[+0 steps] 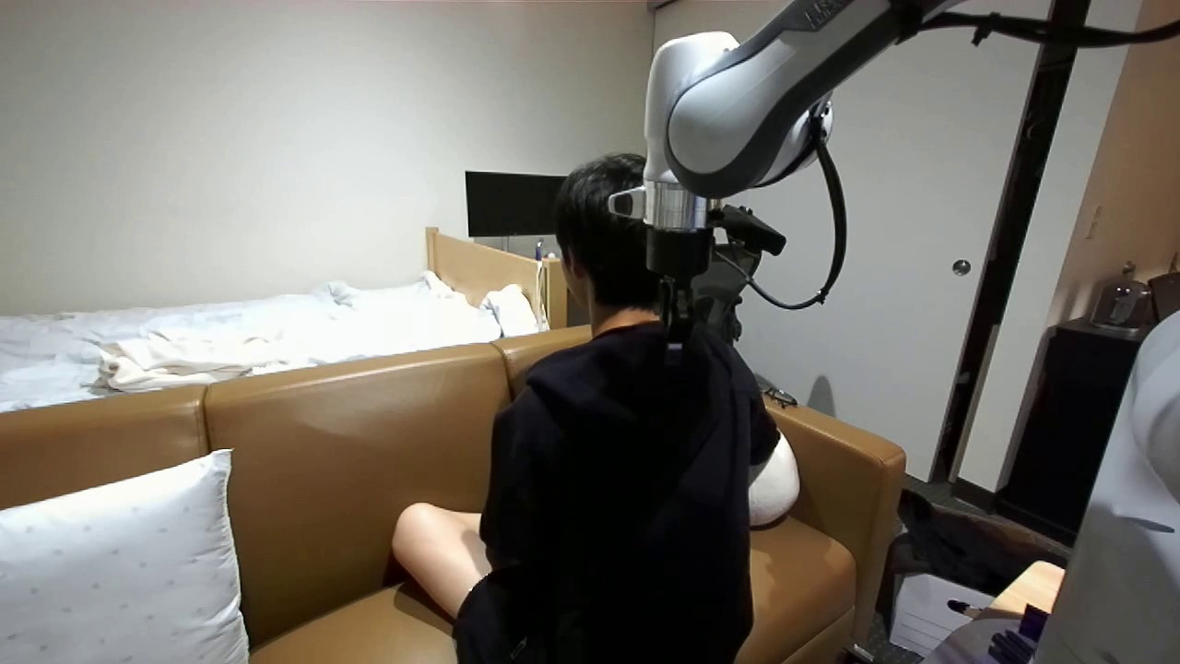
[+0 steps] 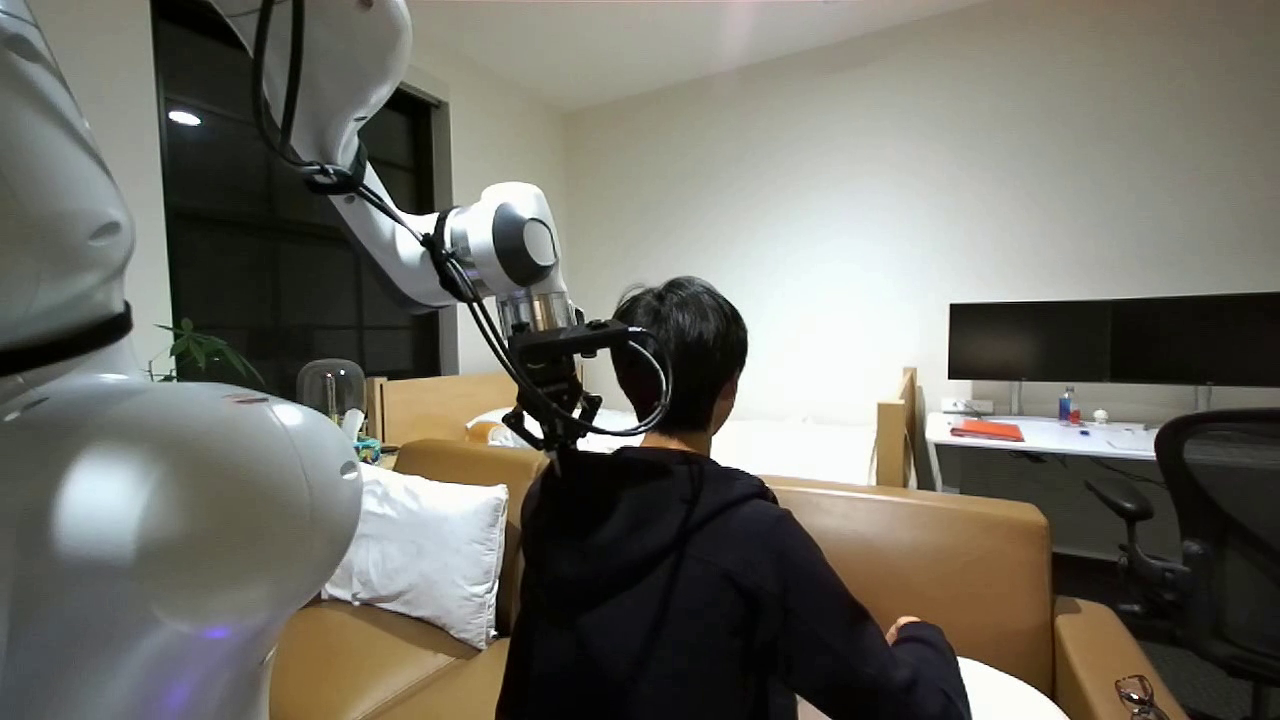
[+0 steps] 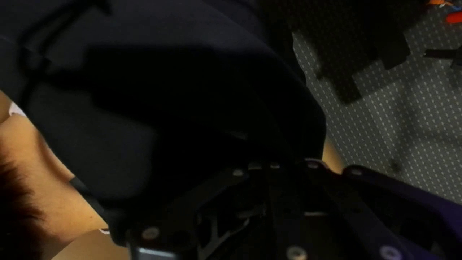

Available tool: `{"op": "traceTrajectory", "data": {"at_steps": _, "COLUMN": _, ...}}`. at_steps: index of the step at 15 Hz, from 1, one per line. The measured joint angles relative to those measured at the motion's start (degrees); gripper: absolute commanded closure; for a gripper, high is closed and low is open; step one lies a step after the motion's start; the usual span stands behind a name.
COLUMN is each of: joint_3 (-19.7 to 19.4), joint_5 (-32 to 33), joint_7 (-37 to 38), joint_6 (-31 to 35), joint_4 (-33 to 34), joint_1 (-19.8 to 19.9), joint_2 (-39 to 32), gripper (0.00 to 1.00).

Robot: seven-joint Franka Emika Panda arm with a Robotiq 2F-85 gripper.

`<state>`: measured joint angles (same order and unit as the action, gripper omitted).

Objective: Put the hood over the person's head

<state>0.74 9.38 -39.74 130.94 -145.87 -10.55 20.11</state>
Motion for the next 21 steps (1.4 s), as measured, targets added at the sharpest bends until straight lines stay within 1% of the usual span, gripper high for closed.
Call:
{"op": "traceTrajectory", "data": {"at_steps": 5, "joint_3": 0.2, "joint_5": 1.5, "joint_7": 1.9, "joint_6": -0.1, "joint_4": 0.0, "joint_1": 0.1, "joint_2": 1.0, "gripper": 0.99}}
{"op": "traceTrajectory", "data": {"at_steps": 10, "joint_3": 0.2, "joint_5": 3.7, "joint_7": 2.9, "joint_6": -1.2, "joint_4": 0.4, "joint_1": 0.6, "joint_2": 3.9, "gripper": 0.99}}
{"op": "traceTrajectory", "data": {"at_steps": 16, "joint_3": -0.2, "joint_5": 3.7, "joint_7": 2.9, "joint_6": -5.9, "joint_4": 2.8, "joint_1": 0.8, "joint_2": 7.8, "gripper": 0.99}}
{"op": "traceTrajectory", "data": {"at_steps": 21, "joint_3": -0.5, "joint_5": 4.0, "joint_7": 2.8, "joint_6": -9.7, "joint_4": 5.6, "joint_1": 0.8, "joint_2": 8.4, "gripper": 0.99}}
